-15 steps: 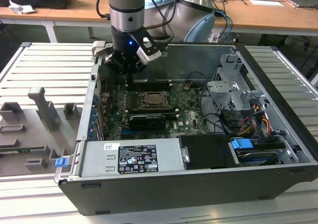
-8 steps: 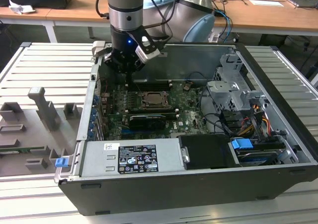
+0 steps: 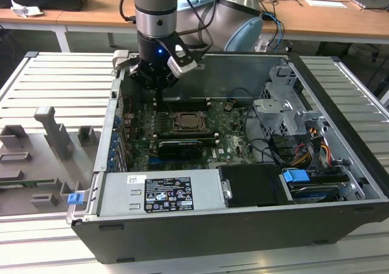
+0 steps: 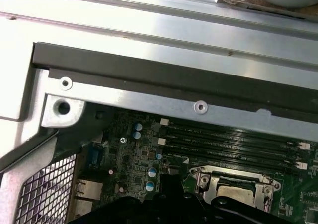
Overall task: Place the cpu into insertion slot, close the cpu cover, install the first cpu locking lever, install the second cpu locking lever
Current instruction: 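Install the first cpu locking lever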
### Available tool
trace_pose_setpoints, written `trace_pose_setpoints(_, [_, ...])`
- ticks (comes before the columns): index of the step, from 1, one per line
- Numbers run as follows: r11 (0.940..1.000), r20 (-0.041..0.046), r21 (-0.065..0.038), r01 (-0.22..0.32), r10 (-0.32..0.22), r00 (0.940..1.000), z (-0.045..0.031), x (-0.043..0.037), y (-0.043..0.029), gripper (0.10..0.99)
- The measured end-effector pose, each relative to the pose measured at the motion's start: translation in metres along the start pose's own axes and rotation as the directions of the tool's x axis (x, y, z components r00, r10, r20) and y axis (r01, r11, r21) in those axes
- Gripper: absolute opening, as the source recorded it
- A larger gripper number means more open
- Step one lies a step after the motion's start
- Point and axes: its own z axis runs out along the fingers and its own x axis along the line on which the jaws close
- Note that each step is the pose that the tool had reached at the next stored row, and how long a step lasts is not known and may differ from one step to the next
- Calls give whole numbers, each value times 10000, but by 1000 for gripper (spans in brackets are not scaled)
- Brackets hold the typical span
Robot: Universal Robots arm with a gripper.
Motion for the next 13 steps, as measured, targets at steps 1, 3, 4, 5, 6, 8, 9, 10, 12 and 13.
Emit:
trace_pose_setpoints(1, [10000,2,0,-13,13,10000,1,-12,-2,106])
trace_pose_setpoints(3, [10000,3,-1,-37,37,10000,1,-30,-5,106])
trace_pose_setpoints(4, [10000,4,0,-56,56,10000,1,-43,-7,106])
trace_pose_setpoints(5, [10000,5,-1,-71,71,10000,1,-55,-9,106])
trace_pose_setpoints(6, [10000,5,0,-84,84,10000,1,-66,-11,106])
trace_pose_setpoints(8, [9999,7,0,-108,108,9999,2,-90,-15,106])
trace_pose_setpoints(9, [9999,7,0,-118,118,9999,2,-104,-18,106])
trace_pose_setpoints(10, [9999,7,2,-138,138,9999,2,-132,-22,106])
trace_pose_setpoints(12, [9999,9,6,-170,170,9999,2,-184,-31,106])
trace_pose_setpoints(13, [9998,9,7,-178,178,9998,2,-198,-33,106])
